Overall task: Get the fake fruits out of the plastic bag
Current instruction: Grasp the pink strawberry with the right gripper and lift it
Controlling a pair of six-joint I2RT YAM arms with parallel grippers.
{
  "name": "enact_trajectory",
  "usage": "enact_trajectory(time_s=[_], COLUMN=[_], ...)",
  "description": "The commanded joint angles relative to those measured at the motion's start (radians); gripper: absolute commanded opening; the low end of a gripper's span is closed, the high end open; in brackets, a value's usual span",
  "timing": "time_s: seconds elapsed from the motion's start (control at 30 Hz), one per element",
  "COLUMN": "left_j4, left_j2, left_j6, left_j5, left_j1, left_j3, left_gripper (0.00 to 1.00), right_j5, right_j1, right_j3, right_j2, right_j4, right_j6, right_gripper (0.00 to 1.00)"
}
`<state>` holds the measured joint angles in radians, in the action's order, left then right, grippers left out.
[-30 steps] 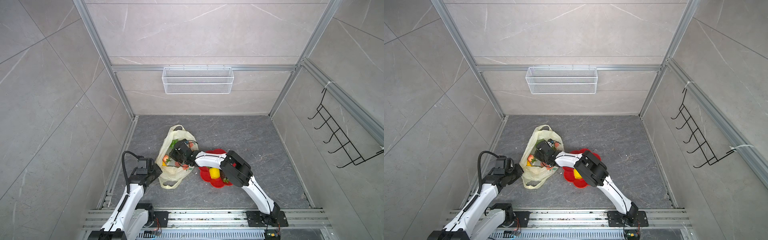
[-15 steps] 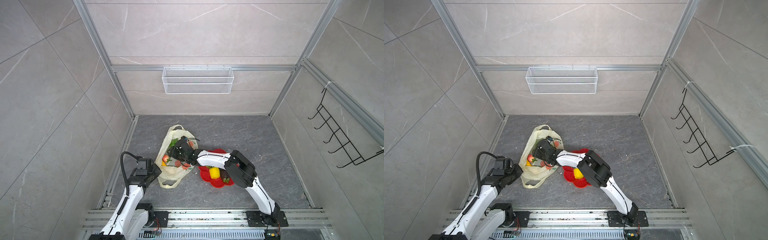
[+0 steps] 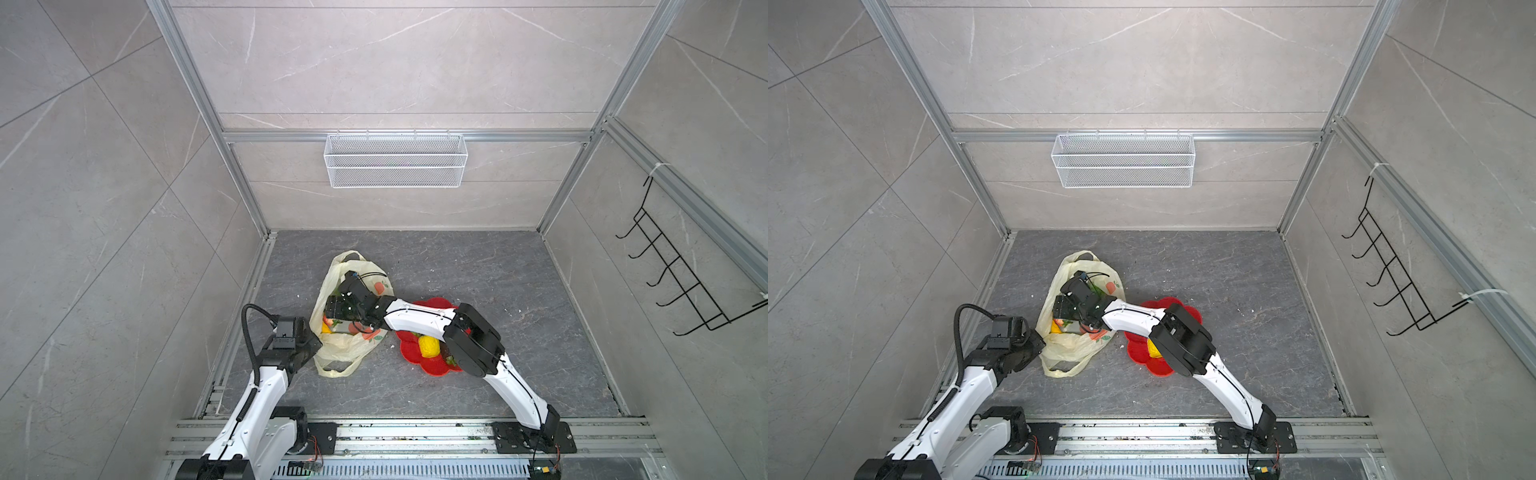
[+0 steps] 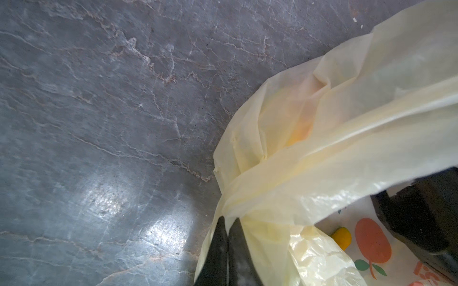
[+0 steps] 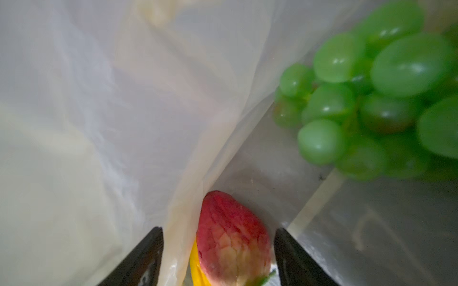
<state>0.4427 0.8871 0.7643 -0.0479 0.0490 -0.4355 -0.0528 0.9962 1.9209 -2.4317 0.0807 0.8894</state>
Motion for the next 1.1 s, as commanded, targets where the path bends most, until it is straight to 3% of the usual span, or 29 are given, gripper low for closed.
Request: enact_trajectory(time_s=[0.0, 0.3, 0.63, 1.07], left_j4=[0.026, 0.016, 0.021, -0.039], left_j2=[-0.014, -0.003, -0.023, 0.031], left_j6=[0.023, 0.019, 0.018, -0.061], left_j5=[-0.022, 0.003, 0.001, 0.033], left_j1=[-0.018, -0.044, -0.046, -0.046], left_j3=[-0.009, -0.008, -0.002, -0.037], left_gripper=[0.00, 0.00, 0.00, 0.00], right_j5=[0.025, 0.043, 0.082, 0.096], right_j1=[0.015, 0.028, 0.032, 0.014], right_j3=[0.067, 0.169, 0.244, 0.066], right_j2=[-0.052, -0.127, -0.160, 0.158], right_j4=[0.137, 0.237, 0.296, 0.307], right_j6=[-0.035, -0.052, -0.076, -0.217], right_gripper=[0.73, 0.69, 0.51, 0.42])
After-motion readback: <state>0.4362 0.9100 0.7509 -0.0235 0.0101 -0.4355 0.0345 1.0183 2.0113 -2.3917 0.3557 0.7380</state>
